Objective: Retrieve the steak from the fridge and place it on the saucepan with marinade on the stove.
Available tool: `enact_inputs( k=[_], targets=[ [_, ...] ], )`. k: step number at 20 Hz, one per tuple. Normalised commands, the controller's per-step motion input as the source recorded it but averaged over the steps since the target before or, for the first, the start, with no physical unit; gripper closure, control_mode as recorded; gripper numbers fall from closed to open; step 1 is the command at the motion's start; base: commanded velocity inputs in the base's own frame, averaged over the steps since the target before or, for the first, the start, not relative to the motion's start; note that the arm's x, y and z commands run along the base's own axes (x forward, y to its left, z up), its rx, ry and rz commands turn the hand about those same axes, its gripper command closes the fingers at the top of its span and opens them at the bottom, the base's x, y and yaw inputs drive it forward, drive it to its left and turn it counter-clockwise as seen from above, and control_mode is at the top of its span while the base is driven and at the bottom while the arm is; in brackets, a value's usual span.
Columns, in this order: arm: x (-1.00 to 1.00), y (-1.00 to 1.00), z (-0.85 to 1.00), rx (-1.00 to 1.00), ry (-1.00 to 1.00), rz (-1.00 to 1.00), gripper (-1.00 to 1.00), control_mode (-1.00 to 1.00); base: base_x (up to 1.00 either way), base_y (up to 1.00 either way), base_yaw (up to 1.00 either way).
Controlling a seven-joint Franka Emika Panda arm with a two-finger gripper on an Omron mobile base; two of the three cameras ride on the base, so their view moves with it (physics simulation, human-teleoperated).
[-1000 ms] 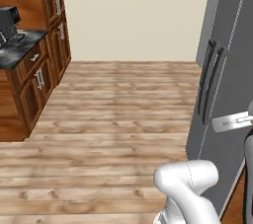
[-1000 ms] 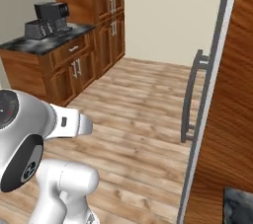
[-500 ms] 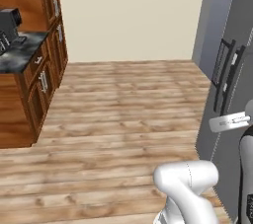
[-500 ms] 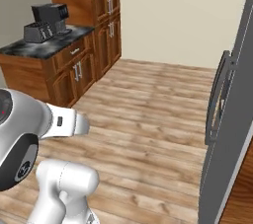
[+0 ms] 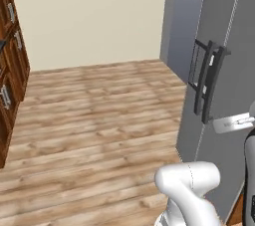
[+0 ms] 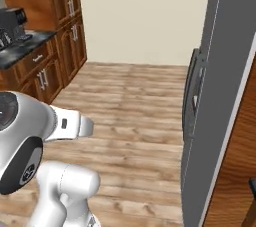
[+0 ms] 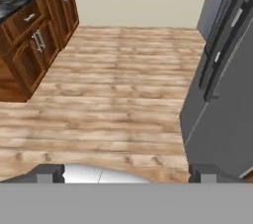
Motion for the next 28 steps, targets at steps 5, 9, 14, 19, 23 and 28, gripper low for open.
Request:
enact_inputs(
  k=[5,9,14,19,23,28],
  targets=[
    [0.00,0.00,0.00,0.00,0.00,0.00,-1.00,1.00,0.45,0.01,-0.42],
    [0.00,0.00,0.00,0.00,0.00,0.00,-1.00,1.00,0.44,0.06,-0.46],
    [0.00,0.00,0.00,0.00,0.00,0.00,-1.00,1.00,0.32,0.03,-0.47],
    [0.00,0.00,0.00,0.00,0.00,0.00,-1.00,1.00,0.24,0.03,-0.47],
    [0.00,0.00,0.00,0.00,0.00,0.00,-1.00,1.00,0.23,0.15,-0.45],
    [0.00,0.00,0.00,0.00,0.00,0.00,-1.00,1.00,0.23,0.23,-0.42]
  ],
)
